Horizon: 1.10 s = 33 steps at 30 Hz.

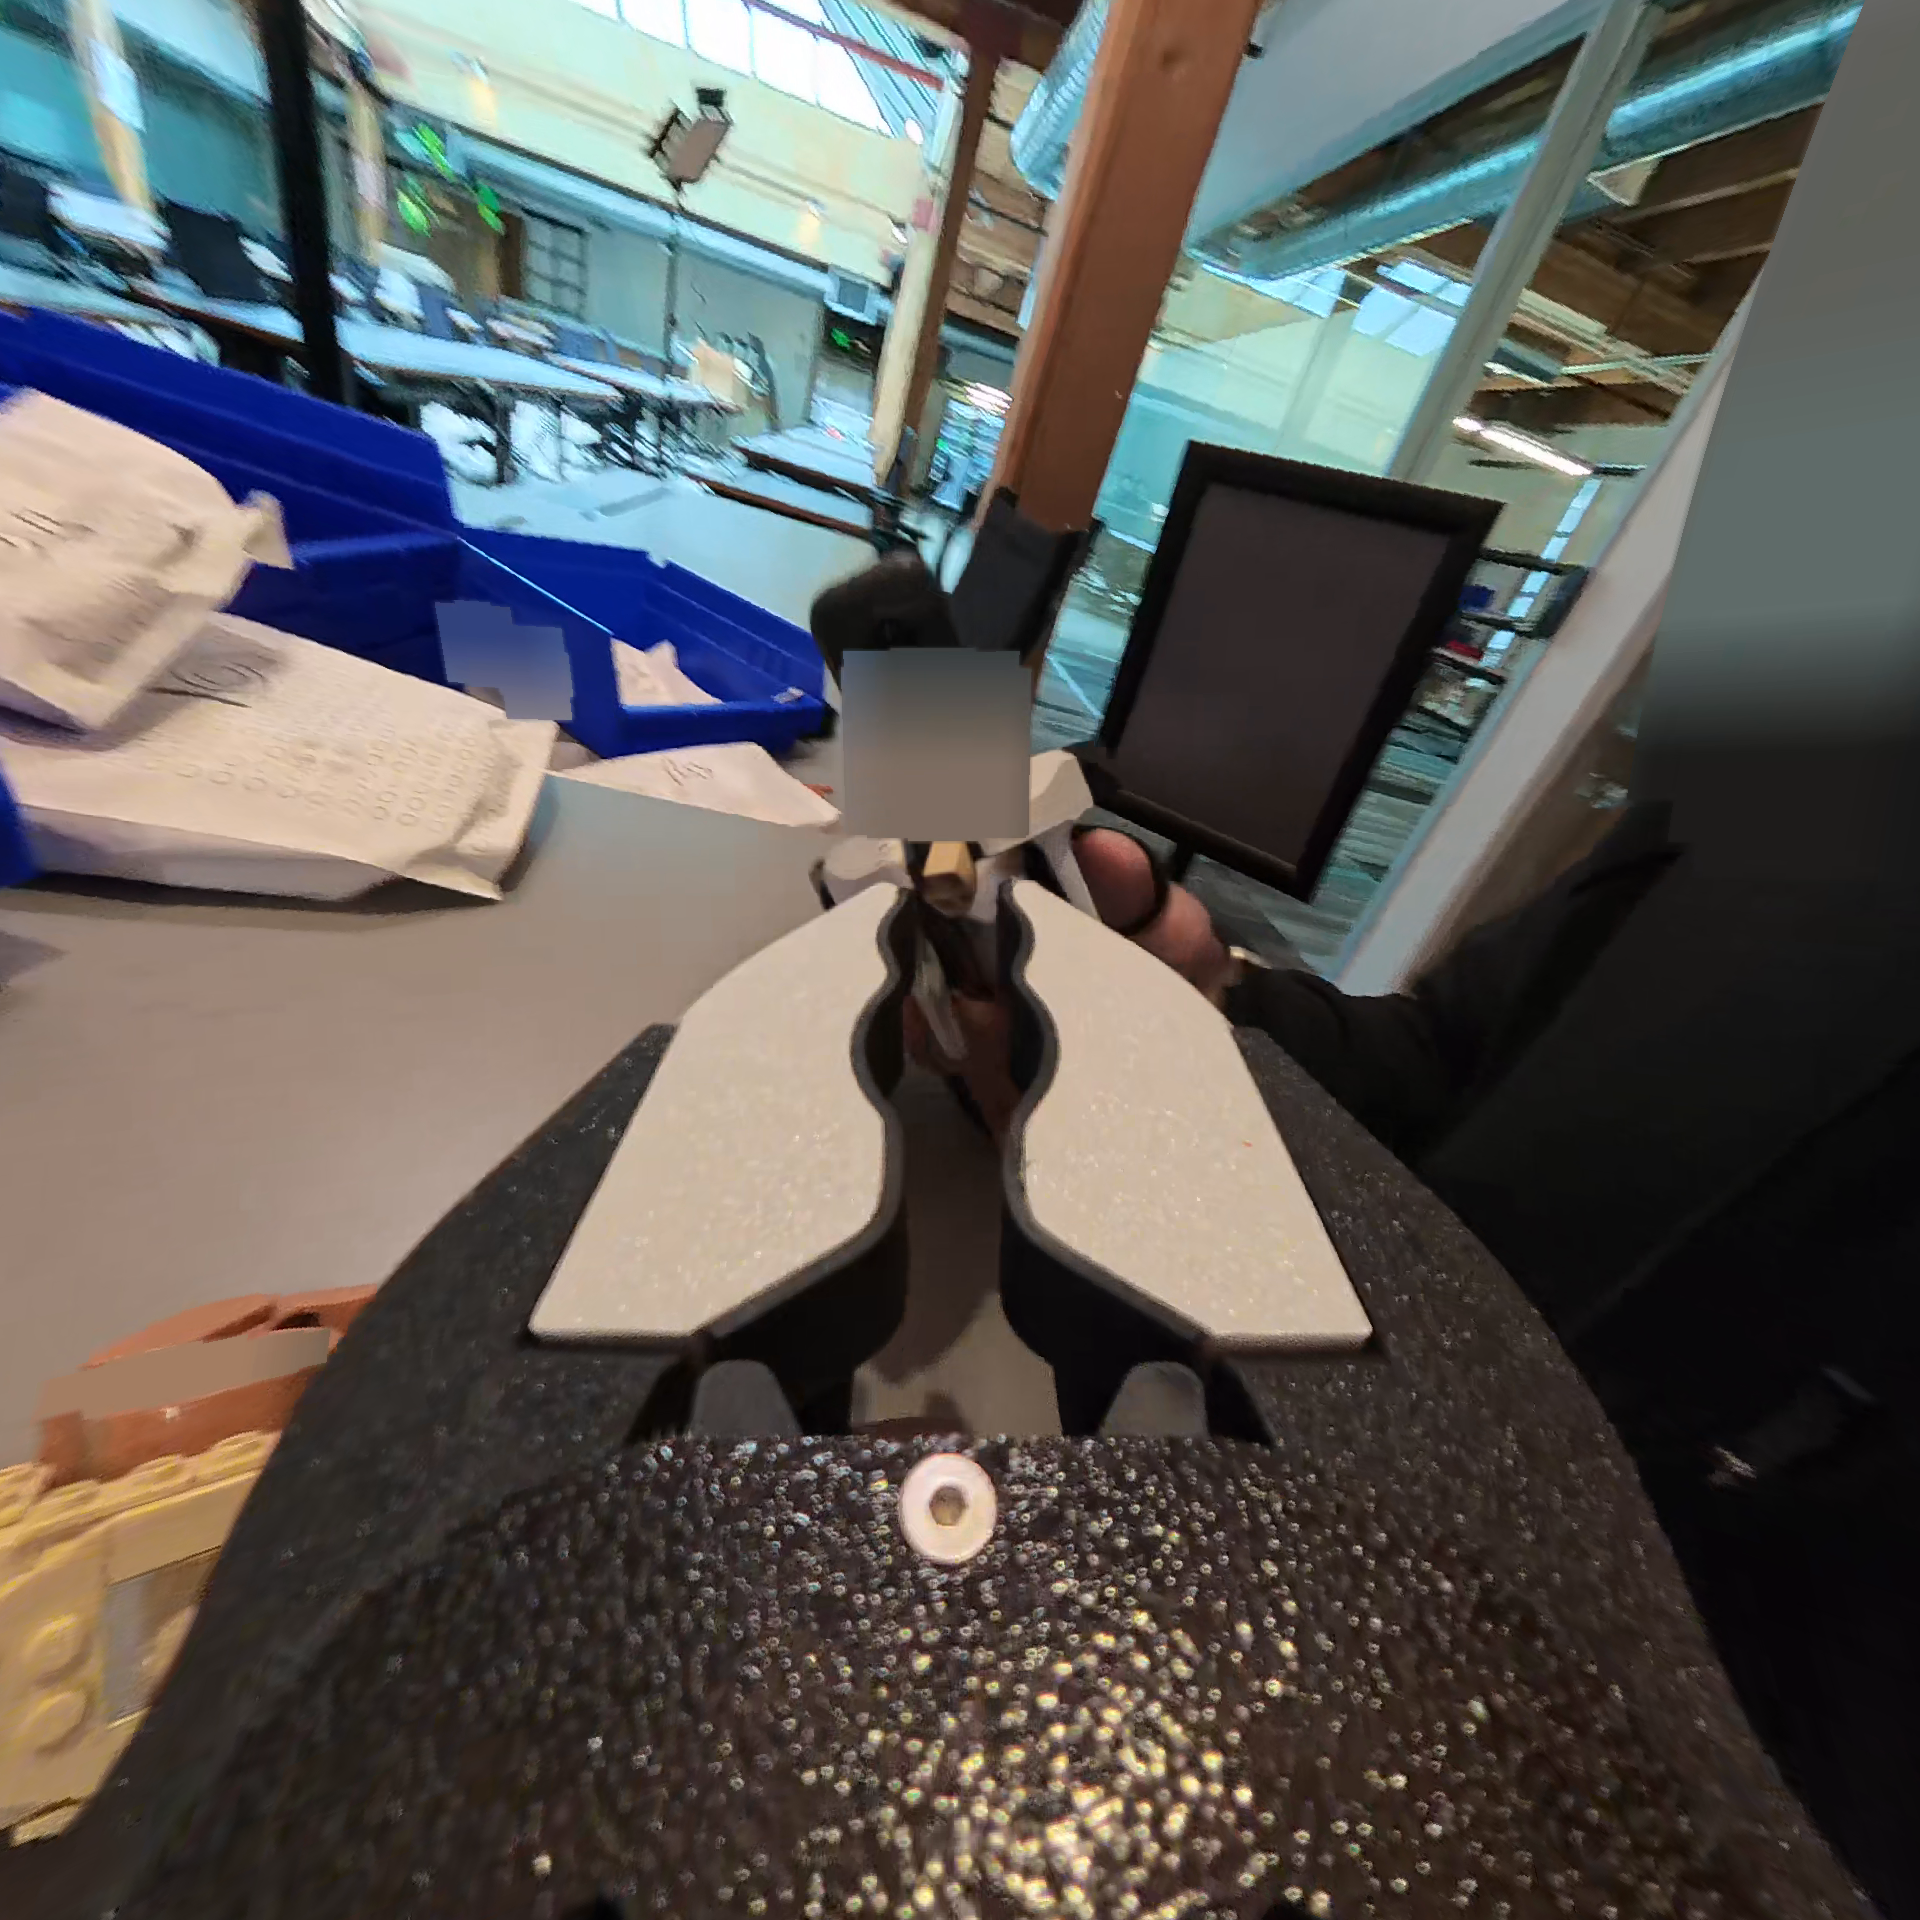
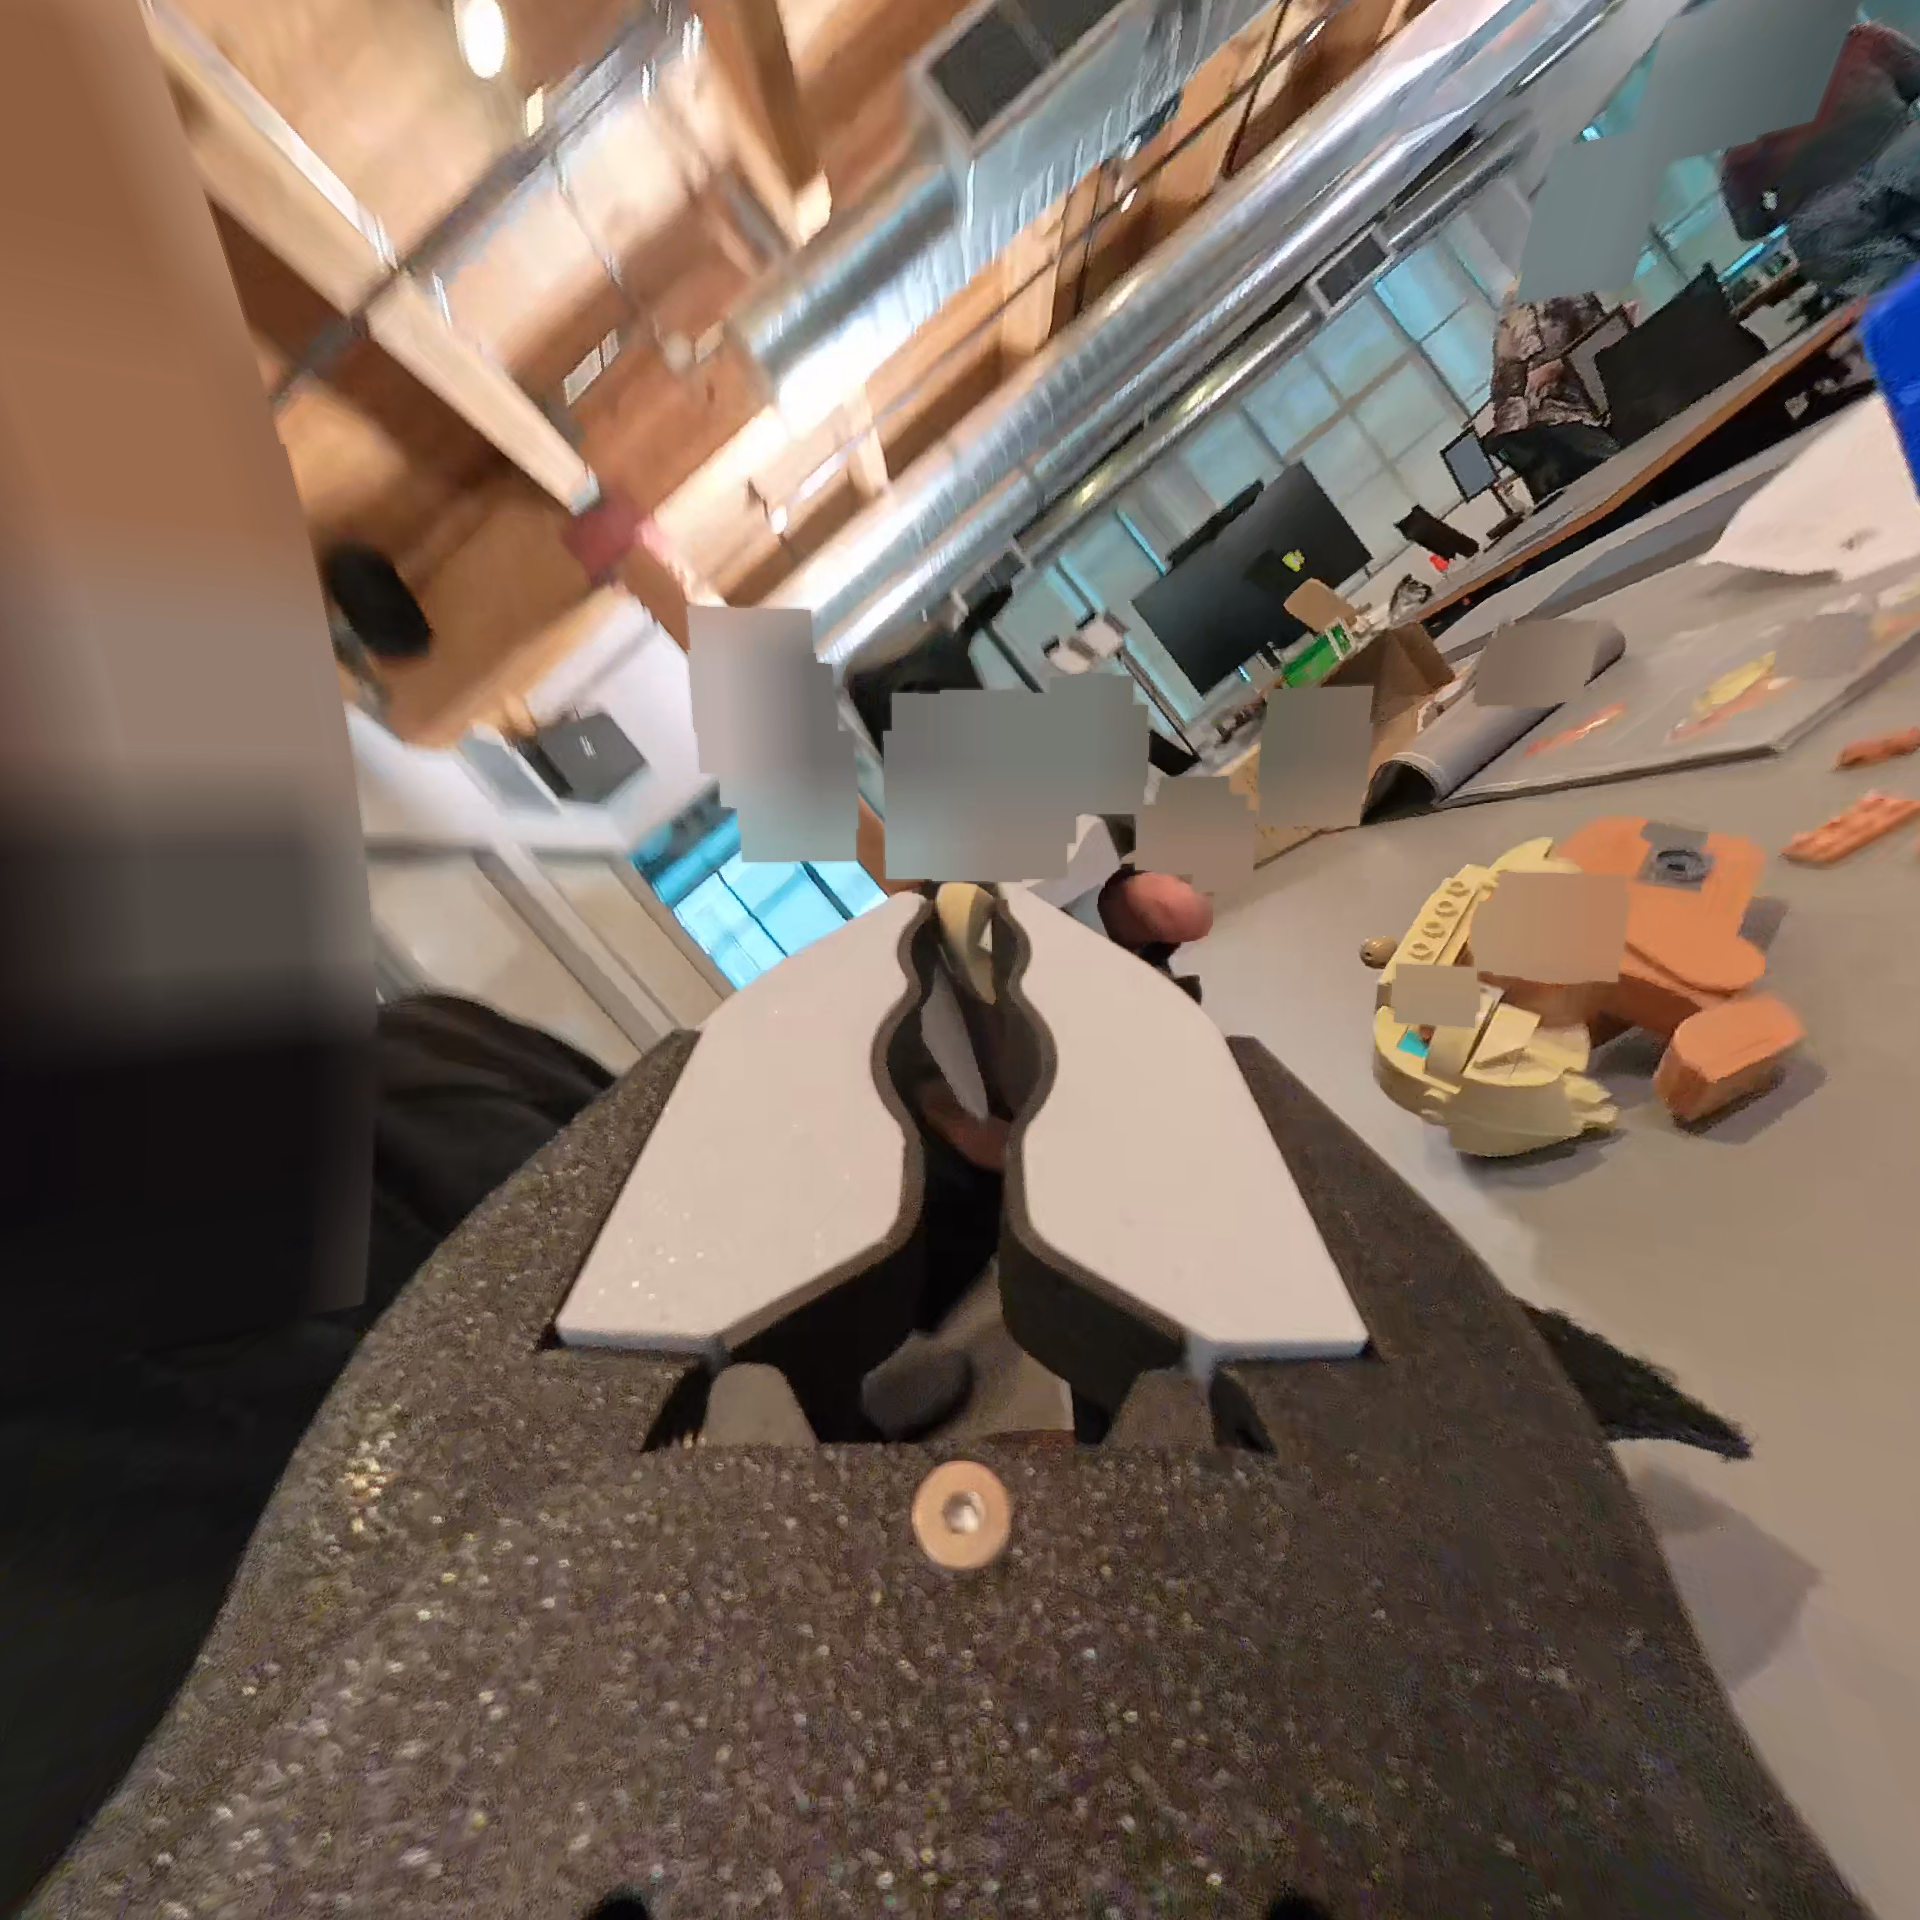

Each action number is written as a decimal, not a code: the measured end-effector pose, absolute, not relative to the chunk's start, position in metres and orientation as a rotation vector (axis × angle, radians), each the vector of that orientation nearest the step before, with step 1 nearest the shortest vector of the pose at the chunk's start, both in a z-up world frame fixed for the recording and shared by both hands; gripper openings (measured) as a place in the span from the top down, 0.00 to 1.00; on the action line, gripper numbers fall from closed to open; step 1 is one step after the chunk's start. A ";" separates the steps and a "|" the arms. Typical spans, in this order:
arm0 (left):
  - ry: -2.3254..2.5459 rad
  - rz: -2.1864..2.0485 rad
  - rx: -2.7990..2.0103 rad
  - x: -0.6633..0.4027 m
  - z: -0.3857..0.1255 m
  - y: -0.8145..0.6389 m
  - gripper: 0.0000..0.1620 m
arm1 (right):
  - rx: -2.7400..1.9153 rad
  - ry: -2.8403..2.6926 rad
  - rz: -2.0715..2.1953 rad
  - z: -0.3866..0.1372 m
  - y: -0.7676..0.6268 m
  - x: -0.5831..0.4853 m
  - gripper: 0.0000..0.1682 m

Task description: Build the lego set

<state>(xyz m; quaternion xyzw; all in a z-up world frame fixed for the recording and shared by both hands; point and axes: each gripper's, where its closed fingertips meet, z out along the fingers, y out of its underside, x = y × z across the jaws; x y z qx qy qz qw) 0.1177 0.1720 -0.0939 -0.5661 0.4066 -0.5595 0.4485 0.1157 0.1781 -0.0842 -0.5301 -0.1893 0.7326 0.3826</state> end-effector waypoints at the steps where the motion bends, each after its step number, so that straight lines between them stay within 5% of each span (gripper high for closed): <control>1: 0.984 -1.324 -1.383 0.117 -0.094 0.176 0.90 | -1.354 -0.390 1.925 -0.085 0.183 0.116 0.94; 11: 0.896 -0.777 -1.367 0.114 -0.116 0.207 0.82 | -1.368 0.090 2.049 -0.101 0.209 0.104 0.94; 23: 1.030 -0.423 -1.194 0.107 -0.116 0.205 0.87 | -1.408 0.054 2.081 -0.105 0.203 0.092 0.94; 33: 1.065 -0.207 -1.206 0.089 -0.120 0.211 0.88 | -1.706 -0.329 1.715 -0.121 0.205 0.089 0.81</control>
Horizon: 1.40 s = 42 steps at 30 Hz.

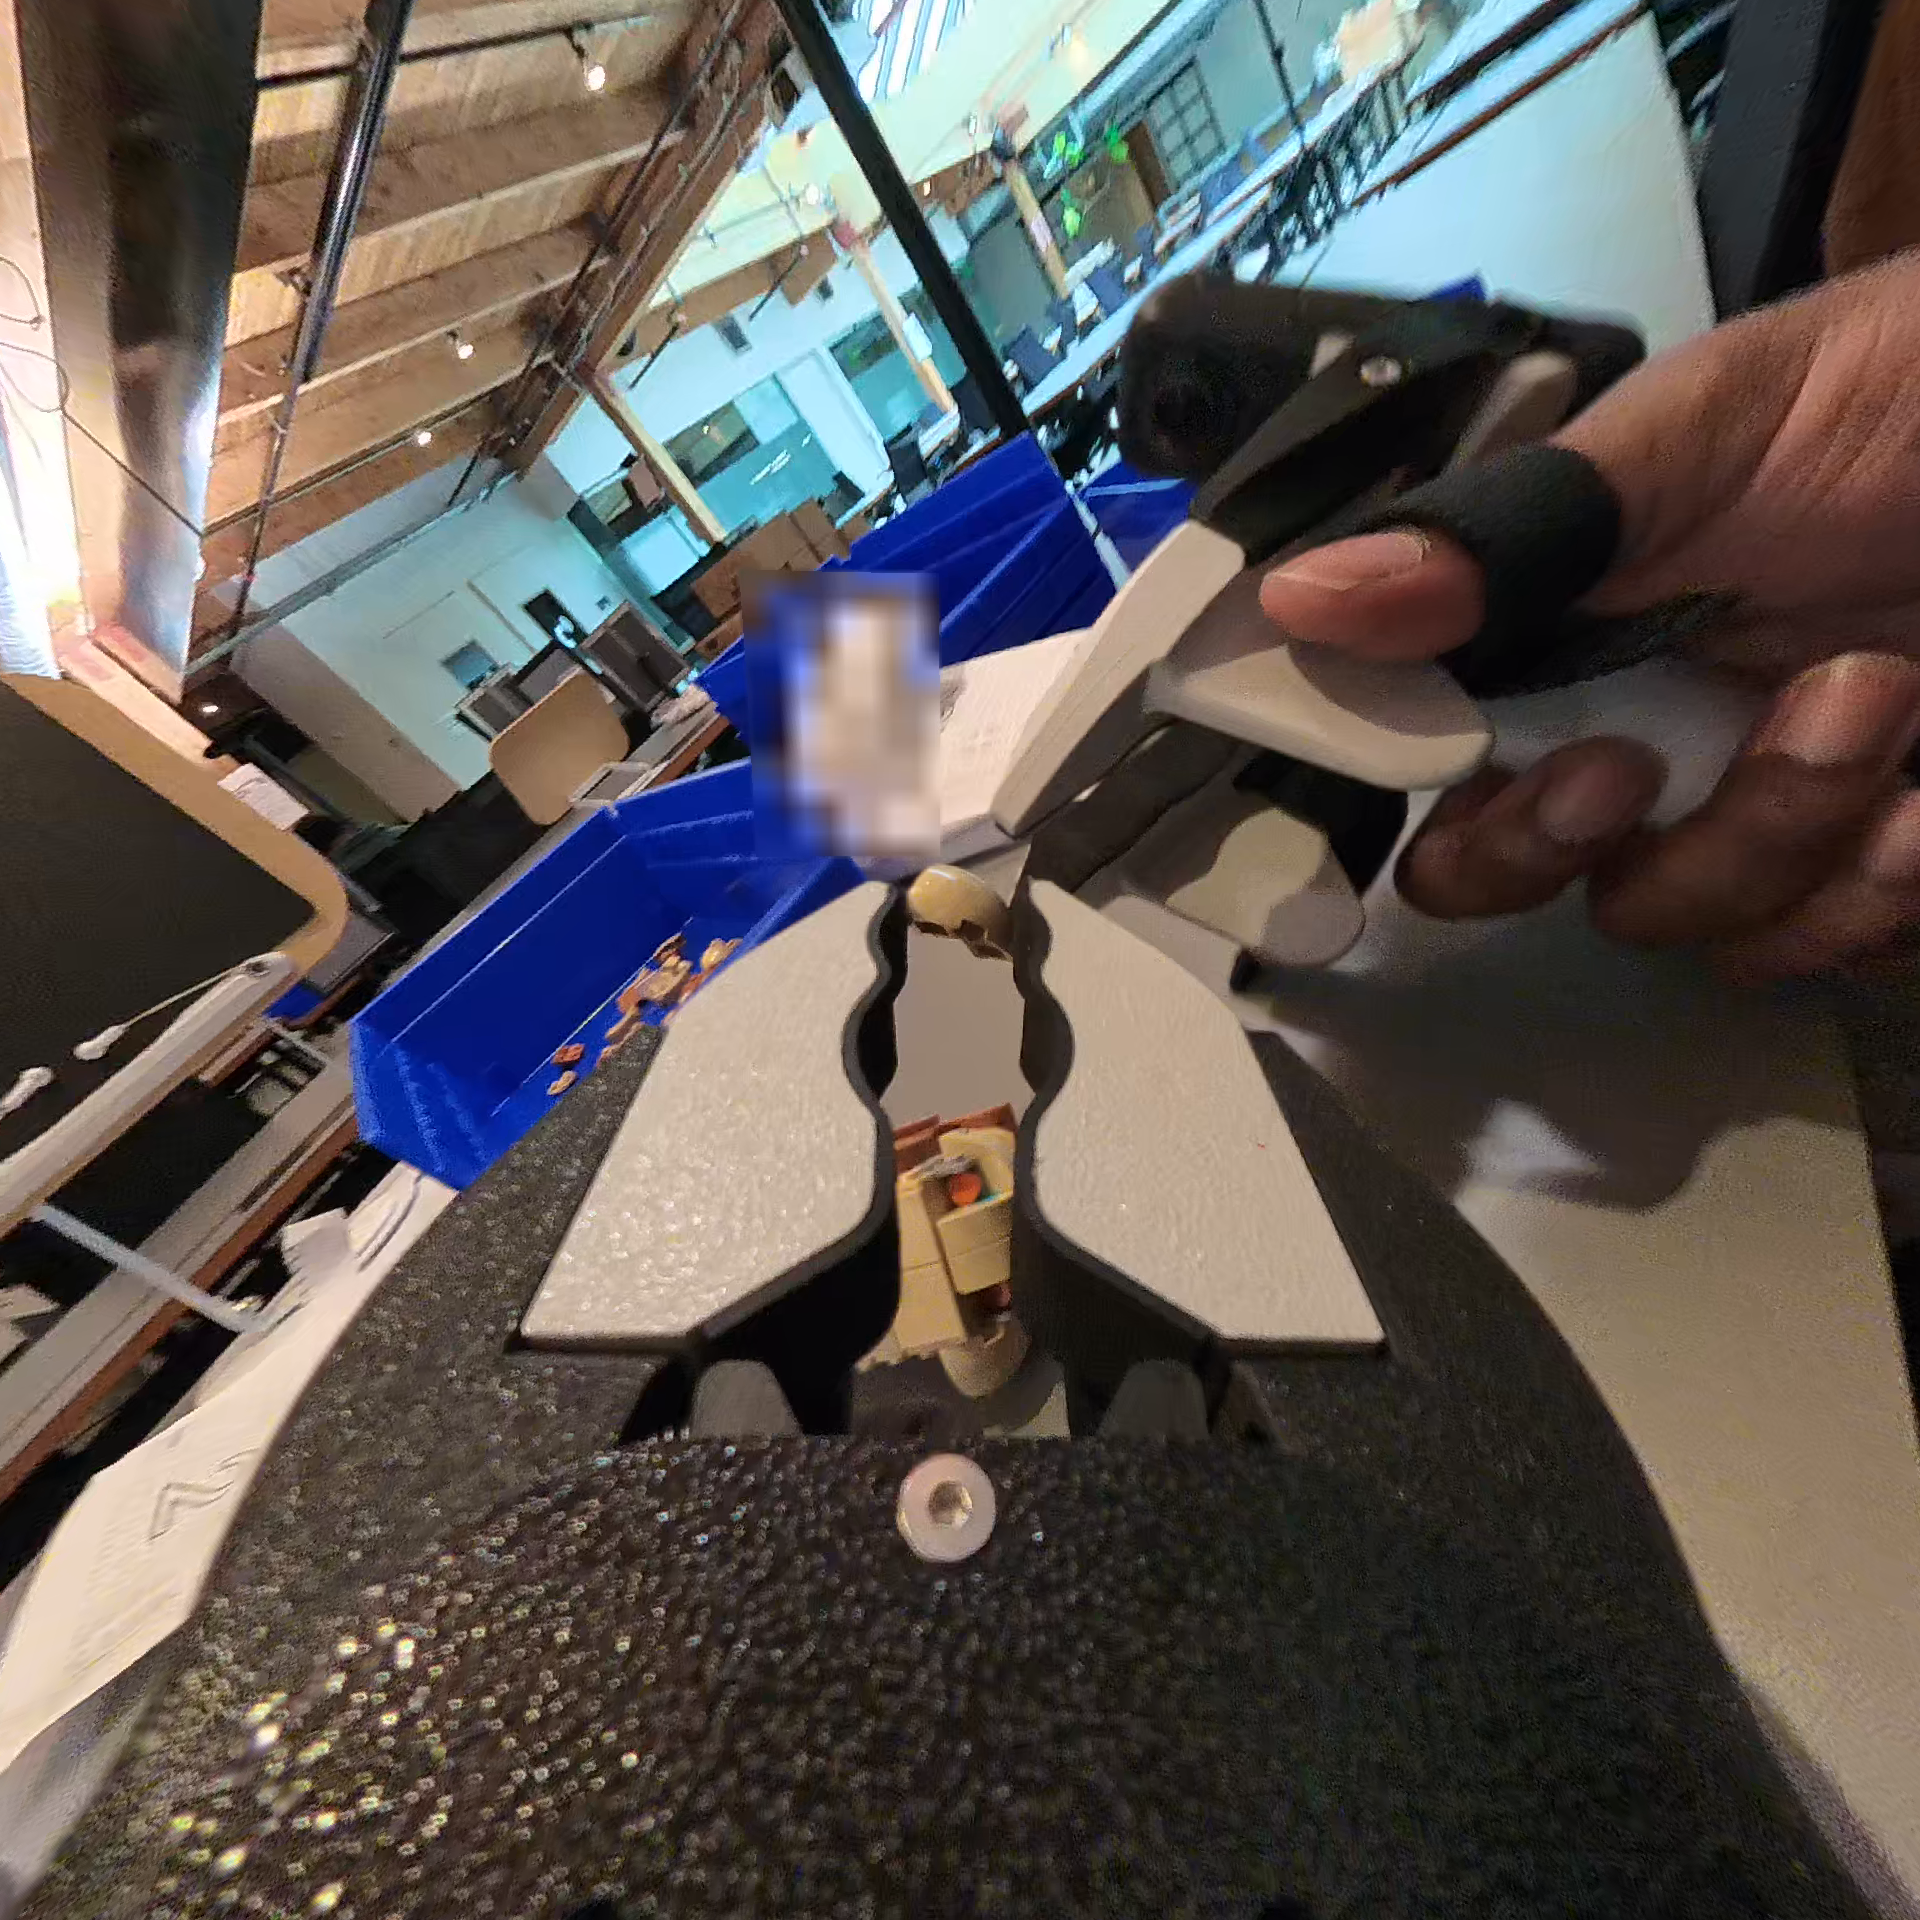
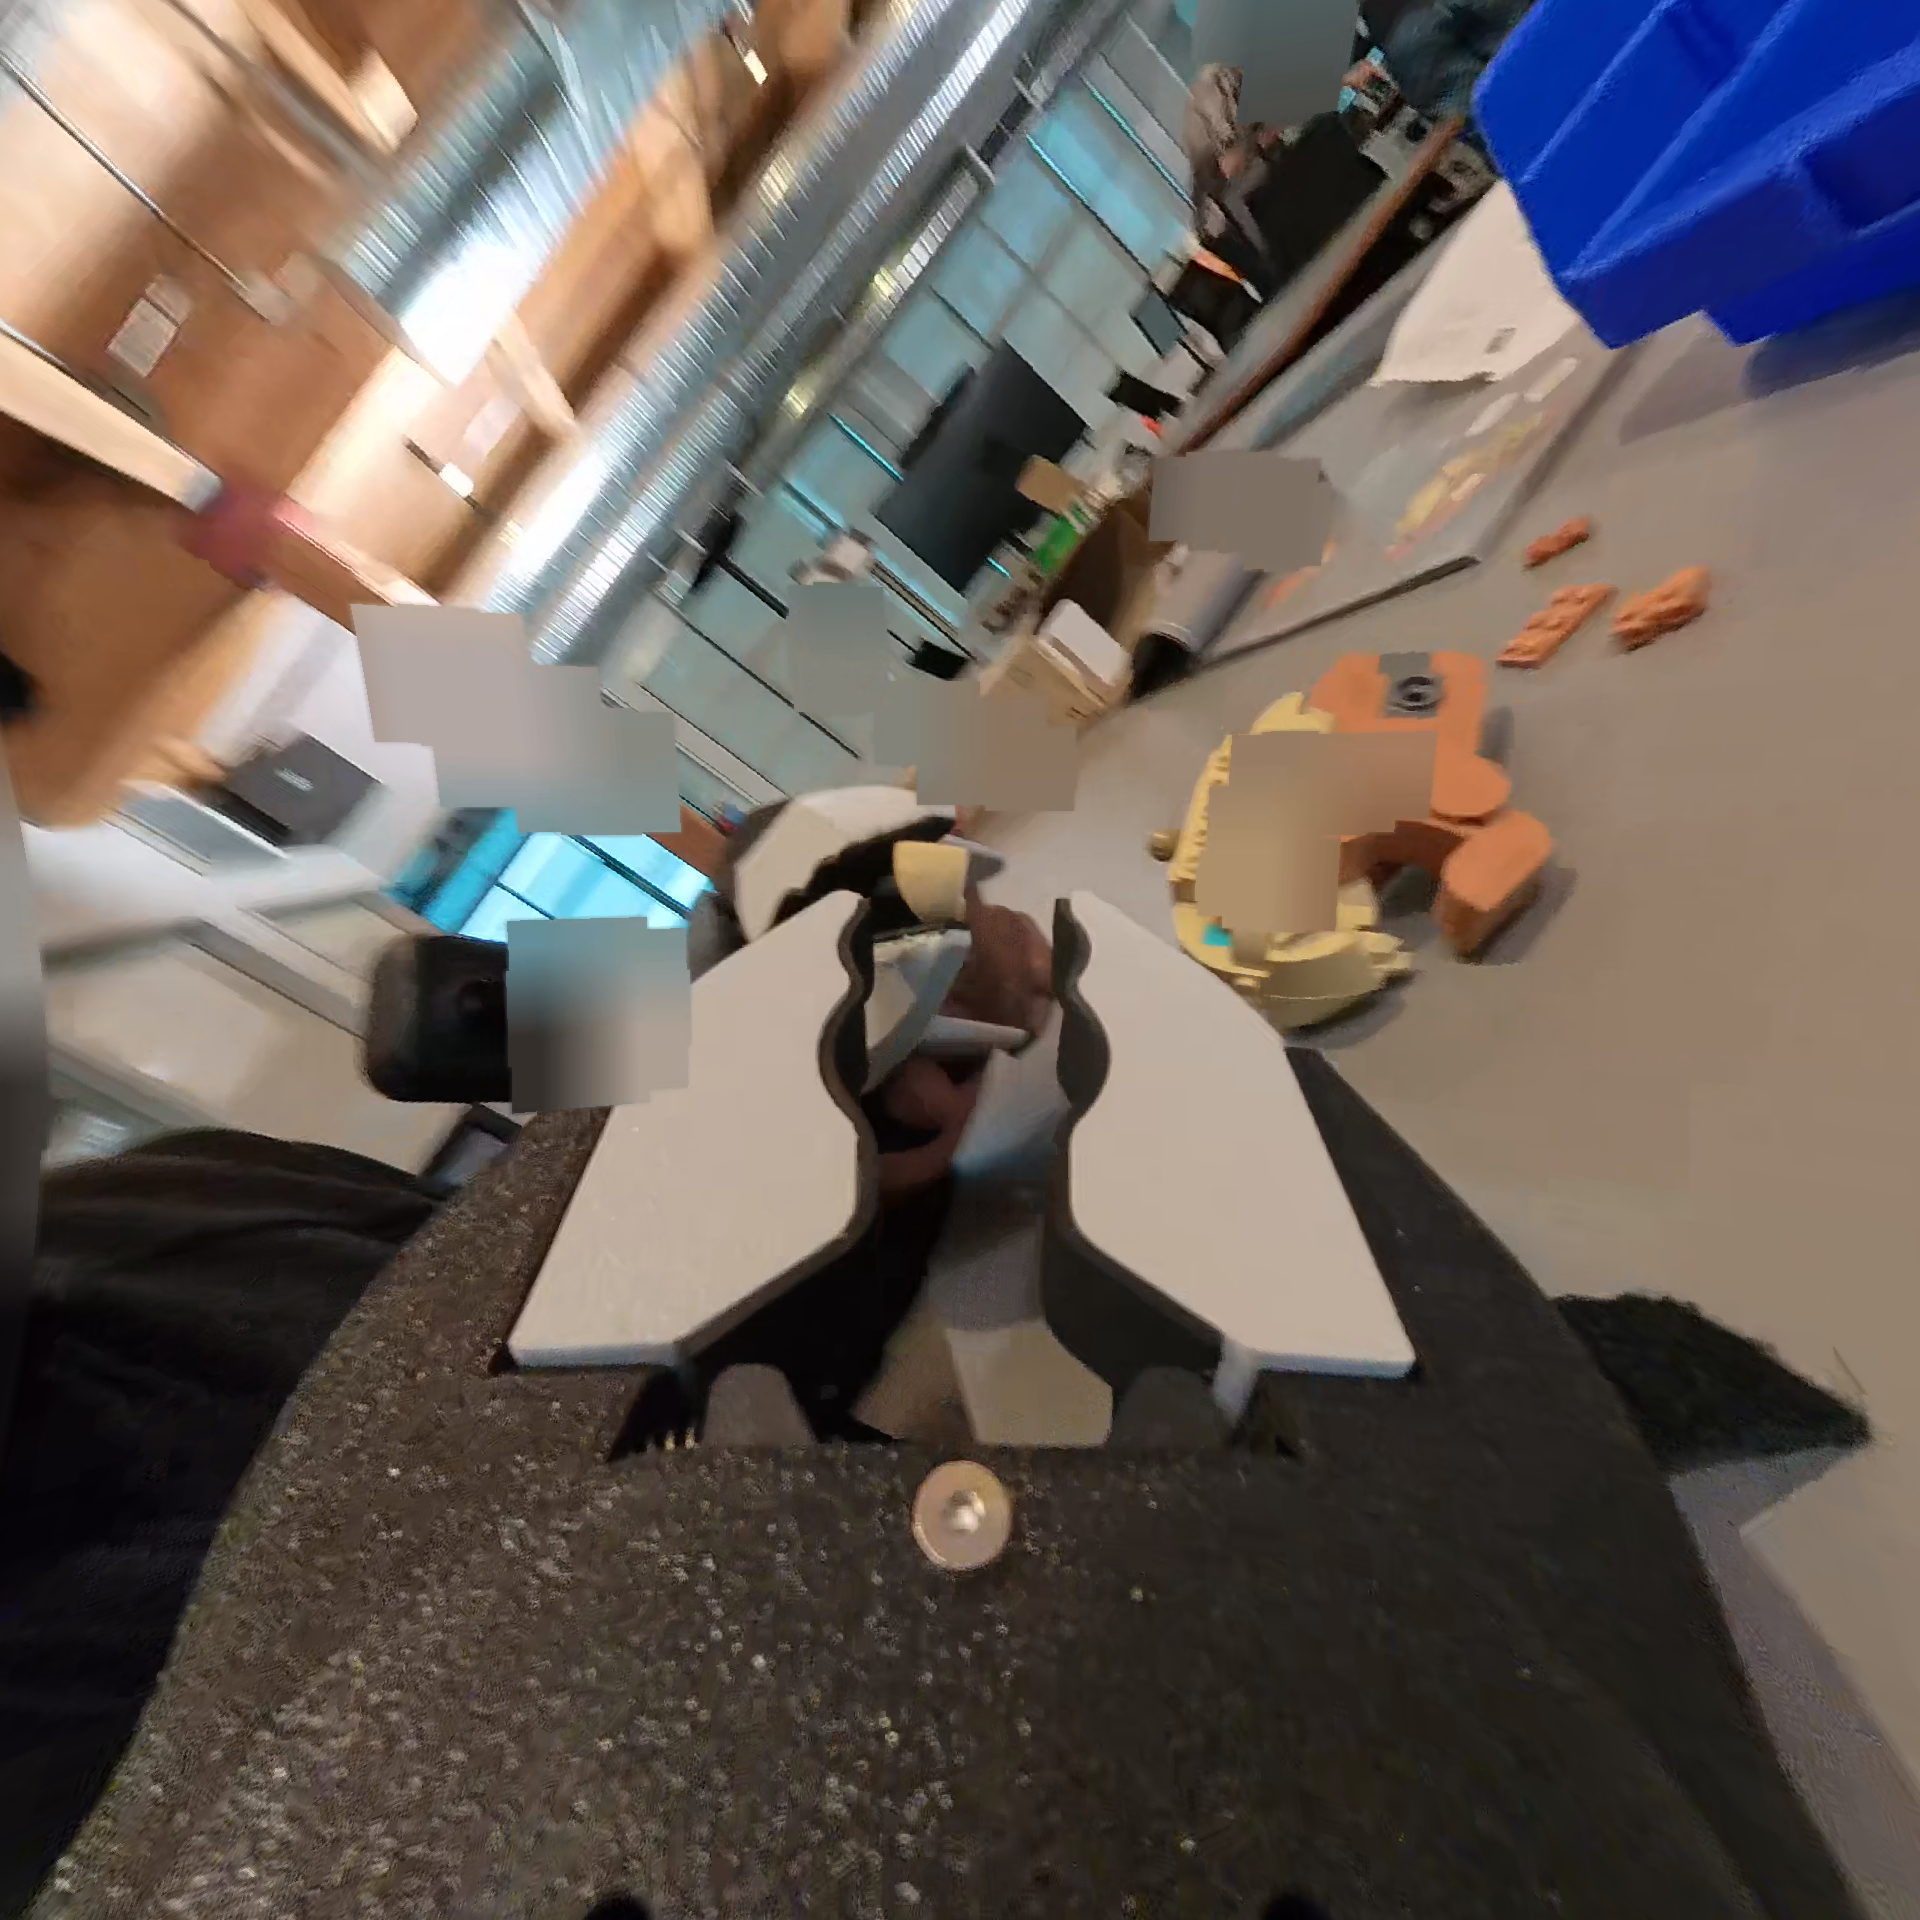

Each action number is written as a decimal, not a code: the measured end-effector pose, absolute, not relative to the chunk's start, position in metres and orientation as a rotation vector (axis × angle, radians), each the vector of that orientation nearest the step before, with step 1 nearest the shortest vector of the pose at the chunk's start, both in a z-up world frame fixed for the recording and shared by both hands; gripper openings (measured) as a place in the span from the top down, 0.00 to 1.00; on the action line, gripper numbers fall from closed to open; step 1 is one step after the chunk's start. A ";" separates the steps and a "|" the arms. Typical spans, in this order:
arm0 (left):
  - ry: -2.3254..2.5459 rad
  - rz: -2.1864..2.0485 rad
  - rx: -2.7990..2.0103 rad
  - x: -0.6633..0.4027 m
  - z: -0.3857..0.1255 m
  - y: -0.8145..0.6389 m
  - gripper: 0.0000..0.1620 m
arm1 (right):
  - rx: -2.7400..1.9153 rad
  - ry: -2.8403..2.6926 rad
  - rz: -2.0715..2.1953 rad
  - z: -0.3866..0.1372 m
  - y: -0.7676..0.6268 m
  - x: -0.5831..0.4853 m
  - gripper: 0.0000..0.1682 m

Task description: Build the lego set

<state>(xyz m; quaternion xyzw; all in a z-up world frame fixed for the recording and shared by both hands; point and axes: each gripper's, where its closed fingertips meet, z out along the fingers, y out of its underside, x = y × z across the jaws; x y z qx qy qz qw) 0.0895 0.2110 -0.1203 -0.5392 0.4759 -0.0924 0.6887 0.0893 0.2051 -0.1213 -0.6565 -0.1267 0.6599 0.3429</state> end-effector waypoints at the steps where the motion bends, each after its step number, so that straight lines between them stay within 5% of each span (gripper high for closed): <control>1: 1.076 -0.178 -1.214 0.088 -0.123 0.212 0.88 | -1.744 -0.382 1.637 -0.125 0.208 0.089 0.80; 10: 1.117 -0.088 -1.250 0.083 -0.135 0.214 0.88 | -1.832 -0.726 1.408 -0.137 0.207 0.073 0.78; 25: 1.101 -0.156 -1.292 0.078 -0.142 0.215 0.90 | -1.832 -0.829 1.430 -0.143 0.210 0.065 0.92; 42: 1.065 -0.282 -1.952 0.020 -0.205 0.232 0.69 | -1.902 -0.962 1.355 -0.152 0.235 0.069 0.93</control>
